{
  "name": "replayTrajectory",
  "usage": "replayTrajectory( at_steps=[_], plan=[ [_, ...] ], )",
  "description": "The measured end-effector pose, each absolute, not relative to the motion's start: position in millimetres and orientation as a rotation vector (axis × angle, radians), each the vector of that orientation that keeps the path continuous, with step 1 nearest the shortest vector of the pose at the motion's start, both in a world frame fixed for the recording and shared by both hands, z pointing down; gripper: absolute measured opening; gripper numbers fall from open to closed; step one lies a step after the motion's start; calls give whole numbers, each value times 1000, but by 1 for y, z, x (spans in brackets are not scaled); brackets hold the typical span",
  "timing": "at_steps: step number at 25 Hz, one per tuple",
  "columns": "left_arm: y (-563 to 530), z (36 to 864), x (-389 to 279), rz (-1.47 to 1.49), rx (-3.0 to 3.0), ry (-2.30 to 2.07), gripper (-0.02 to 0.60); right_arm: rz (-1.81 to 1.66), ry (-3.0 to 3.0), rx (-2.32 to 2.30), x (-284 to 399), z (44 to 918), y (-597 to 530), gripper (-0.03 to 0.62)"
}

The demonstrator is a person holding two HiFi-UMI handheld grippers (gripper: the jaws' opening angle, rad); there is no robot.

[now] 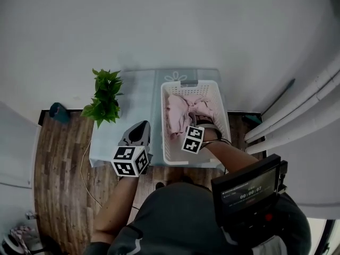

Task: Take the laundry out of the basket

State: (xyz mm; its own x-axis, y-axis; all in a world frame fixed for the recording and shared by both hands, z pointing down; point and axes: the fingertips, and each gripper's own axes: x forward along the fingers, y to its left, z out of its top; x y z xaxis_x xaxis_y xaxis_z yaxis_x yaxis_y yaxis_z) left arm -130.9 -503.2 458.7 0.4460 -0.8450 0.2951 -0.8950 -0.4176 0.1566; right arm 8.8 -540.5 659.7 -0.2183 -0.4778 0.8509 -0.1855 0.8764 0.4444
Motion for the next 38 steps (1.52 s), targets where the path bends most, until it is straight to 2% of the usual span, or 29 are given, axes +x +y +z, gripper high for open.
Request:
replayTrajectory(
  at_steps=[11,16,18,19,21,29,38],
  plan=[
    [-503,458,-142,256,2362,-1577,8,-519,-1631,502,17,686,-579,508],
    [-500,466,-150,245,2313,-1608,8,-478,-1614,479,15,701,-580,501],
    [-498,469,-152,246,2298,-1614,8,-465,-1629,494,15,700,-583,471],
    [-496,470,-153,247,2293,-1616,9,-463,-1644,514,14,699,-585,363],
    [-494,471,-154,247,2285,-1622,8,-455,-1661,547,14,696,-588,328],
    [-491,466,-159,229,2275,-1645,8,-388,-1714,681,14,681,-599,247],
    [-488,456,-162,180,2276,-1668,8,-238,-1888,867,14,626,-604,227]
  ],
)
